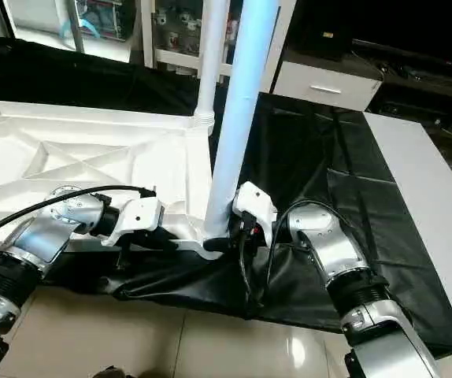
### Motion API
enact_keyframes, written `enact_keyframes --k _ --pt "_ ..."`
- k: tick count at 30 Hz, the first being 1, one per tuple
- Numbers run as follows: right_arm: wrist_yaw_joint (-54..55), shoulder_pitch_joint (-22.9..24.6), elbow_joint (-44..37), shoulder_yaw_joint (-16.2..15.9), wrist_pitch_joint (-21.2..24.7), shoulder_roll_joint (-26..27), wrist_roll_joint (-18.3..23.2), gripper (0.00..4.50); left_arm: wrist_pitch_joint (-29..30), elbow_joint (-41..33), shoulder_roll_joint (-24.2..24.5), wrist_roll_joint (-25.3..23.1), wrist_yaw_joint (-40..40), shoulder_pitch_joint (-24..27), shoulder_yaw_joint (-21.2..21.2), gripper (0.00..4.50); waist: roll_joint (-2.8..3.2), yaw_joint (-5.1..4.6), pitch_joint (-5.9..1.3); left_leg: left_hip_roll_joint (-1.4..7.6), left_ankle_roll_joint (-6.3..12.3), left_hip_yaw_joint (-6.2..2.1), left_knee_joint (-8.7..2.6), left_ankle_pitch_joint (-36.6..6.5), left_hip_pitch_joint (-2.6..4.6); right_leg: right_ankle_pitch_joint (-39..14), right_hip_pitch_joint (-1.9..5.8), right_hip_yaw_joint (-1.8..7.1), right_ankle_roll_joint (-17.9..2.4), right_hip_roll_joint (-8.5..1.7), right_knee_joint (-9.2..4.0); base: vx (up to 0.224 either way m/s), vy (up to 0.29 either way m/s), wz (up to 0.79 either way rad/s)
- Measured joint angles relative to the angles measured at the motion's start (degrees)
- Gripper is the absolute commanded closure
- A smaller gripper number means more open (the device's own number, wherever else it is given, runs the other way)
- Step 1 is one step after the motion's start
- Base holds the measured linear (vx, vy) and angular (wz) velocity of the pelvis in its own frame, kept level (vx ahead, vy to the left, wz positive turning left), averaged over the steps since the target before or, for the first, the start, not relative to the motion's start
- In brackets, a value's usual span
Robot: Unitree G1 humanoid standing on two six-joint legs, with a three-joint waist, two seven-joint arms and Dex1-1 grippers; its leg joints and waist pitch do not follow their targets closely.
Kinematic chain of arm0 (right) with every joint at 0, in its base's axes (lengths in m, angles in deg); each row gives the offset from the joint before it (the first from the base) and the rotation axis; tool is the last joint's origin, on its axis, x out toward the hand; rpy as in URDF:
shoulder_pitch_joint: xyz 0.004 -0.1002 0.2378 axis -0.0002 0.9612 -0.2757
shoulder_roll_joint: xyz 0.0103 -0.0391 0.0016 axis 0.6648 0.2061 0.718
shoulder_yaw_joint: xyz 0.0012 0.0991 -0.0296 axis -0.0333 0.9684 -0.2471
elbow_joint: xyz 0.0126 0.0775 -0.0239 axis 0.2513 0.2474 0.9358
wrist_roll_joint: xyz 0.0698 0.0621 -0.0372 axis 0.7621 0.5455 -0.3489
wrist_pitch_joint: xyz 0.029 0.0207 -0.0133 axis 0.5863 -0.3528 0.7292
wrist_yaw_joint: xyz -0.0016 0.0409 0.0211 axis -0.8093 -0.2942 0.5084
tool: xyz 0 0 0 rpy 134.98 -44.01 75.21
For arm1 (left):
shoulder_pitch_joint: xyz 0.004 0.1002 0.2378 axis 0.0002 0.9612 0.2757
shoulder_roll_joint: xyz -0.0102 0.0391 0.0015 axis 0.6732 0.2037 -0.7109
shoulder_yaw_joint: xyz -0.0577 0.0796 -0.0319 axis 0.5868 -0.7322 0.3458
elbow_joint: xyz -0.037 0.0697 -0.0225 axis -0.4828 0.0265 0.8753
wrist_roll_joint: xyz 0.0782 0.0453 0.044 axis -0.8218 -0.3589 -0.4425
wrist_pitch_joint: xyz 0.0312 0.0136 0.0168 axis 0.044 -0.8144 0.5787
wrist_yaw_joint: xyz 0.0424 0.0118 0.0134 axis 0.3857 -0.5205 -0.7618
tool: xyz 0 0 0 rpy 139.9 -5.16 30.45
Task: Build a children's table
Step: Rotate leg to tighten
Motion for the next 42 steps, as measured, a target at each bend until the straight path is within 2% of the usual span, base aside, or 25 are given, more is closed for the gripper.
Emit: enact_keyframes --k 3,6,9,13,17,20,23,28,30,33,34,37,39,40,42 --pt "1.3 0.3 0.1 0.2 0.2 0.3 -0.3 1.88 -0.2 0.9 -0.6 0.0 0.1 -0.3 0.0 4.5 0.0 -0.02 0.0 0.0 0.0 0.0 -0.03 0.0 0.1 0.0 0.07 0.0 0.0 0.0 0.0 0.0 0.0 0.0" --pt "7.2 1.2 0.9 2.4 2.5 2.8 -0.2 1.88 1.0 3.7 -2.1 -0.5 3.4 -1.3 1.2 4.5 -0.01 -0.29 -0.01 -0.04 -0.02 0.0 -0.08 0.0 0.45 0.0 0.29 0.06 0.0 0.0 0.05 0.0 0.0 0.0" --pt "15.6 1.7 1.5 5.4 5.6 6.1 0.2 1.88 3.4 6.4 -4.4 -1.5 8.5 -2.6 2.1 4.5 0.08 -0.65 0.05 -0.06 -0.02 -0.02 -0.11 0.0 0.5 -0.1 0.26 0.1 0.2 0.0 0.01 0.0 0.0 0.0" --pt "34.2 1.7 2.2 10.2 9.5 13.0 0.2 1.9 3.7 13.7 -8.7 -3.8 18.5 -6.5 2.6 4.5 0.14 -1.18 0.09 -0.09 -0.03 -0.09 -0.15 0.0 0.47 -0.1 0.08 0.08 0.3 0.0 -0.14 0.0 0.0 0.0" --pt "50.5 -0.4 4.6 12.9 9.8 18.9 -0.7 1.91 3.3 18.1 -12.0 -6.3 26.5 -9.1 2.3 4.5 0.16 -2.04 0.1 -0.18 -0.04 -0.1 -0.32 0.0 0.33 0.3 -0.06 0.12 0.3 0.0 -0.49 0.0 0.0 0.0" --pt "59.4 -1.4 6.0 14.1 8.8 22.1 -1.6 1.91 3.0 19.7 -13.5 -7.4 30.0 -10.2 2.1 4.5 0.15 -2.06 0.1 -0.25 -0.05 -0.09 -0.34 0.0 0.19 0.6 -0.21 0.23 0.4 -0.01 -0.47 0.0 0.0 0.0" --pt "63.6 -2.5 7.2 14.3 7.4 23.4 -2.9 1.91 2.4 20.6 -14.0 -7.7 31.6 -11.1 2.0 4.5 0.16 -1.99 0.08 -0.26 -0.11 -0.06 -0.46 0.1 -0.16 0.7 -0.58 0.23 0.2 -0.01 -0.47 0.0 0.0 0.0" --pt "61.8 -3.2 8.8 16.2 5.1 24.2 -1.8 1.91 -0.2 23.1 -14.2 -8.4 32.6 -12.3 2.0 4.5 0.2 -1.9 0.06 -0.27 -0.11 0.0 -0.49 0.1 -0.36 0.6 -0.74 0.24 0.2 -0.01 -0.57 0.0 0.0 0.0" --pt "60.0 -3.1 8.8 16.4 5.1 23.8 -1.5 1.21 -0.5 23.2 -14.2 -8.6 32.7 -12.2 2.0 4.5 0.2 -1.88 0.07 -0.26 -0.11 0.0 -0.49 0.1 -0.38 0.6 -0.75 0.24 0.2 -0.01 -0.58 0.0 0.0 0.0" --pt "56.9 -2.2 7.2 16.6 5.4 22.6 0.2 1.15 -1.4 23.2 -13.9 -8.5 32.0 -12.2 1.9 4.5 0.29 -1.79 0.12 -0.25 -0.11 0.0 -0.57 0.1 -0.38 0.6 -0.78 0.22 0.2 -0.01 -0.58 0.0 0.0 0.0" --pt "55.2 -1.4 5.7 16.6 5.8 22.0 0.8 0.94 -1.9 23.1 -13.6 -8.4 31.3 -12.1 2.0 4.5 0.39 -1.71 0.2 -0.25 -0.11 0.0 -0.6 0.1 -0.39 0.6 -0.79 0.21 0.2 0.0 -0.59 0.0 0.0 0.0" --pt "50.2 0.0 1.5 16.1 8.8 19.1 2.7 0.74 -3.5 21.4 -12.1 -7.6 27.7 -11.0 2.0 4.5 0.69 -1.5 0.39 -0.25 -0.1 0.02 -0.61 0.1 -0.4 0.6 -0.81 0.22 0.2 0.0 -0.59 0.0 0.0 0.0" --pt "44.4 0.4 -1.1 15.6 11.4 15.1 3.8 0.63 -4.1 19.7 -10.8 -6.7 23.5 -10.1 2.0 4.5 0.72 -0.9 0.41 -0.24 -0.08 0.05 -0.62 0.1 -0.4 0.6 -0.81 0.22 0.2 0.0 -0.6 0.0 0.0 0.0" --pt "40.9 1.1 -2.7 15.1 12.3 13.7 4.1 0.38 -4.6 18.8 -10.4 -6.0 21.2 -9.6 1.9 4.5 0.72 -0.56 0.41 -0.2 -0.08 0.1 -0.62 0.1 -0.38 0.6 -0.81 0.2 0.1 0.02 -0.61 0.0 0.0 0.0" --pt "37.9 1.8 -3.8 14.6 12.6 12.8 4.3 0.3 -5.3 18.0 -9.6 -5.2 18.8 -8.9 2.0 4.5 0.75 -0.41 0.43 -0.19 -0.08 0.19 -0.63 0.1 -0.37 0.6 -0.81 0.21 0.1 0.02 -0.6 0.0 0.0 0.0"
